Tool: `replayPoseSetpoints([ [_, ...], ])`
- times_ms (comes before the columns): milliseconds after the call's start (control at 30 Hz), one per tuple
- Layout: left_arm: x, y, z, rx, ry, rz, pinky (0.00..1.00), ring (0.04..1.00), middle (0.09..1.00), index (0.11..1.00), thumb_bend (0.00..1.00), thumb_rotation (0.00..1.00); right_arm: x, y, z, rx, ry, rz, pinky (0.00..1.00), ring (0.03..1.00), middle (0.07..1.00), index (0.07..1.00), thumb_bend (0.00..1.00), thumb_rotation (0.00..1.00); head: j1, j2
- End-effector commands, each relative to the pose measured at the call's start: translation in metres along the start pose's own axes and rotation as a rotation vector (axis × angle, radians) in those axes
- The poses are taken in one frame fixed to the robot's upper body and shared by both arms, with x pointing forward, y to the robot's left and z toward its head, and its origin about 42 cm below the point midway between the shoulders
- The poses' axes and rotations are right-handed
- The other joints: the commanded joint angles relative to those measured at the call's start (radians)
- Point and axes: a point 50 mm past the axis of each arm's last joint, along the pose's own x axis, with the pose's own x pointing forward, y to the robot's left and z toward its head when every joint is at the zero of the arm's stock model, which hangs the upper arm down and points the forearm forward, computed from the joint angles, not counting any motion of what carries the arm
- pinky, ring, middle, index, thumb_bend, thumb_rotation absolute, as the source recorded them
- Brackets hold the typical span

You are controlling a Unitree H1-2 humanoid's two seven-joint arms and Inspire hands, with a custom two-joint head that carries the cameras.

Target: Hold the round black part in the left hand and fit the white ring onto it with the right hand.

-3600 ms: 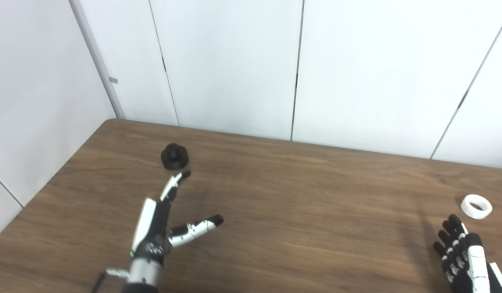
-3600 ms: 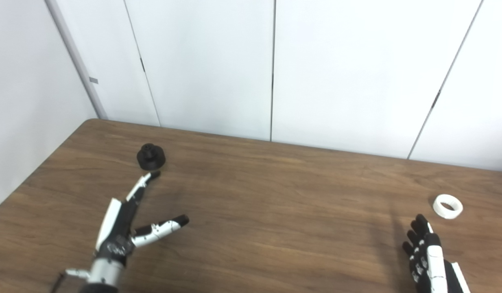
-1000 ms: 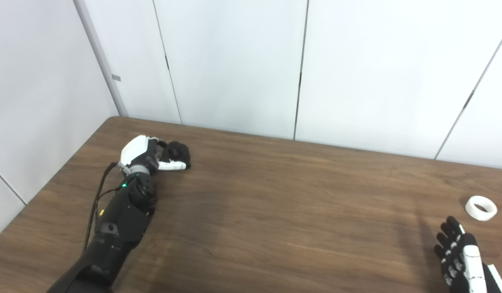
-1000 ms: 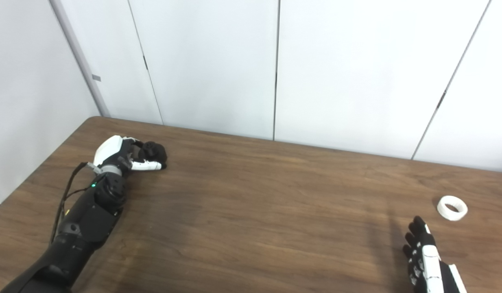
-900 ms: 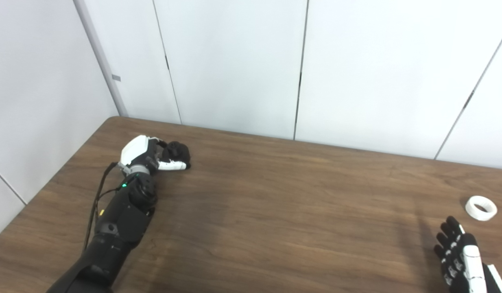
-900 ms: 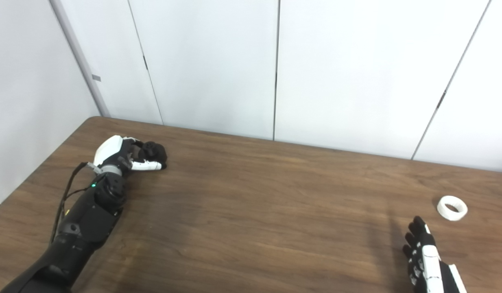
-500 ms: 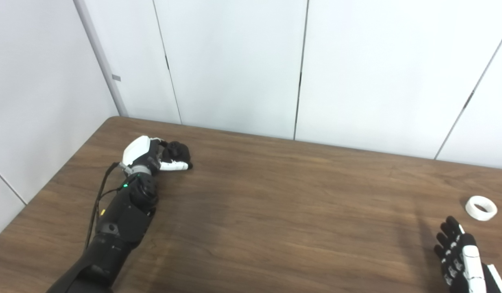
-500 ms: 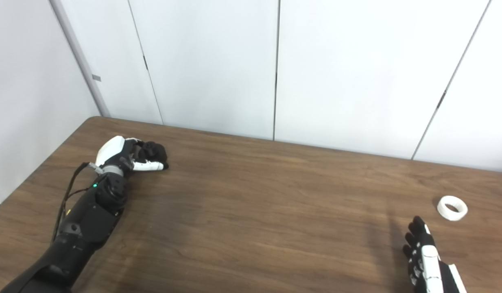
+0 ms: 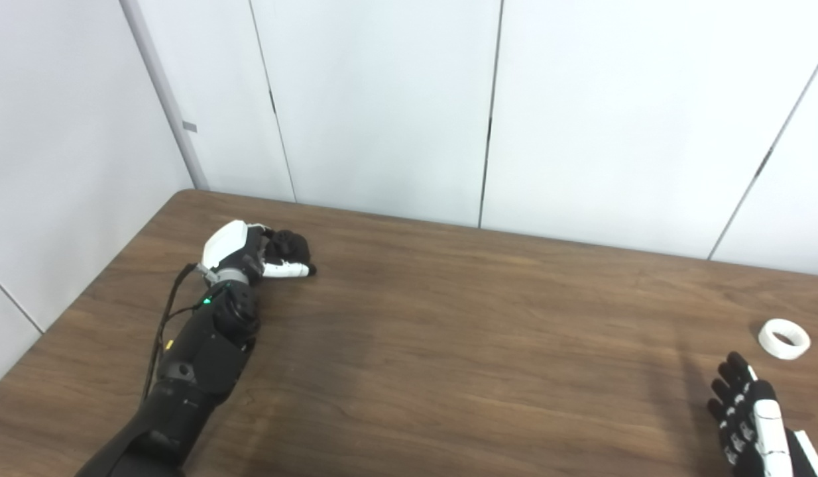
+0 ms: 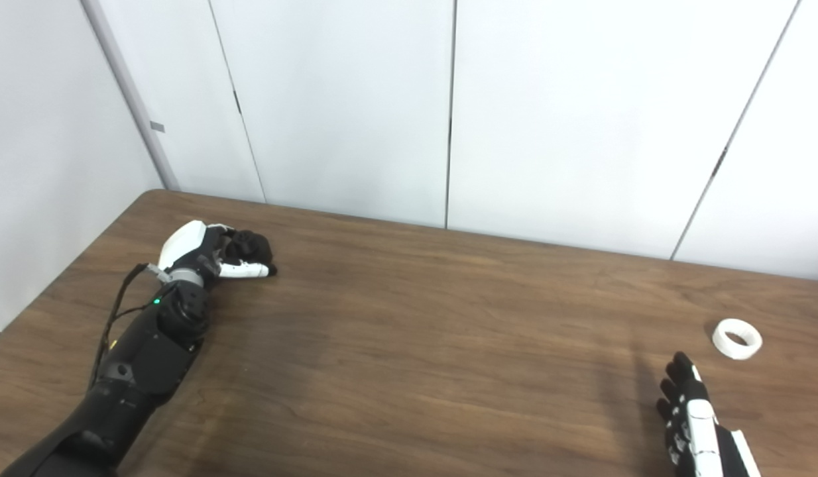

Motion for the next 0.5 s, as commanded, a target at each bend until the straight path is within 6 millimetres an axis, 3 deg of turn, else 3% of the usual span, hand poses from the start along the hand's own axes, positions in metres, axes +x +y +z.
replayPoseSetpoints([
  [0,0.0099,0.031,0.015,-0.006,-0.049,0.077,1.0,1.0,0.94,0.77,1.0,0.33,0.0014,-0.0025,0.0089,-0.002,-0.045,0.011,1.0,1.0,1.0,1.0,0.31,1.0,0.0,0.0],
  [200,0.0112,0.0313,0.0103,-0.006,-0.041,0.064,1.0,1.0,0.929,0.743,0.99,0.33,0.001,-0.003,0.0094,0.006,-0.04,0.01,1.0,1.0,1.0,1.0,0.32,1.0,-0.002,0.001],
  [367,0.0105,0.0298,0.0089,-0.045,-0.042,0.08,1.0,0.974,0.884,0.656,0.94,0.23,0.0006,-0.0032,0.0091,-0.006,-0.045,0.008,1.0,1.0,1.0,1.0,0.32,1.0,-0.002,0.003],
  [433,0.0106,0.0288,0.0087,-0.059,-0.044,0.086,1.0,0.958,0.859,0.597,0.89,0.18,0.0006,-0.0033,0.009,0.0,-0.046,0.01,1.0,1.0,1.0,1.0,0.32,1.0,-0.002,0.003],
  [467,0.0105,0.0282,0.0086,-0.067,-0.048,0.092,1.0,0.952,0.842,0.531,0.67,0.11,0.0005,-0.0034,0.0089,0.001,-0.045,0.011,1.0,1.0,1.0,1.0,0.32,1.0,-0.002,0.003],
])
